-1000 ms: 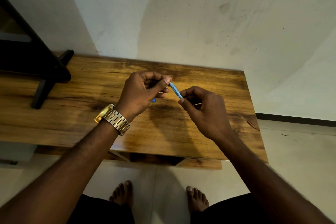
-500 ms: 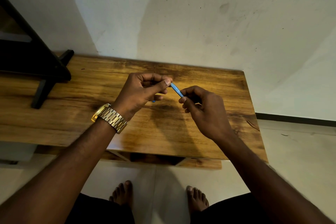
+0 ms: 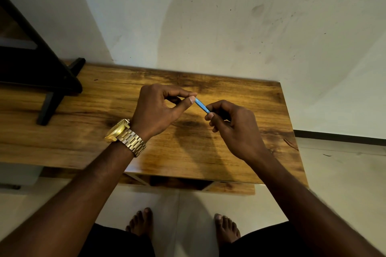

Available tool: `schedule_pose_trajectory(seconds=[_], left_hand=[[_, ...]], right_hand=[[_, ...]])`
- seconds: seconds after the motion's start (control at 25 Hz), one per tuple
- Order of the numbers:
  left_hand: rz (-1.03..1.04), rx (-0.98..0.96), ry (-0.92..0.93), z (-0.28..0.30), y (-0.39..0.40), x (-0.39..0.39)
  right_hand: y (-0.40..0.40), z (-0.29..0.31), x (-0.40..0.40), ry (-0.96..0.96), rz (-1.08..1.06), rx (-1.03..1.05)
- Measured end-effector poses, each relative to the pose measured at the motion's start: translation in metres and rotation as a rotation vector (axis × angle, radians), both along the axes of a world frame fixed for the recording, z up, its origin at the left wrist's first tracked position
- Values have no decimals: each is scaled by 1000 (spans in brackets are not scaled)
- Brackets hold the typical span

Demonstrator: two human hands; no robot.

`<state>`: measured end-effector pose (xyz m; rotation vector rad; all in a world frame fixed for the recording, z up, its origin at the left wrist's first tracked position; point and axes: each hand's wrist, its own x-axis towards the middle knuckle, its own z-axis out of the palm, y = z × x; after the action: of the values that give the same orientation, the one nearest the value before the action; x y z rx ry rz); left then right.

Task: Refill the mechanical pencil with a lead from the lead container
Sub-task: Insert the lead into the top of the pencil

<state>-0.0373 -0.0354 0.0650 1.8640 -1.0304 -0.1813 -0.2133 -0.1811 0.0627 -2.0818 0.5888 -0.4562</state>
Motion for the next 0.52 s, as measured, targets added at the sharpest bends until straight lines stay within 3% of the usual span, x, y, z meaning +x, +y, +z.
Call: schedule_pose_trajectory(seconds=[0.12,0.52], left_hand=[[-7,6,-73,1,-1,-2],[-43,61,21,4,1,7]], right_hand=[[1,-2,-1,19,-7,0],[0,0,0,3,-62,25]])
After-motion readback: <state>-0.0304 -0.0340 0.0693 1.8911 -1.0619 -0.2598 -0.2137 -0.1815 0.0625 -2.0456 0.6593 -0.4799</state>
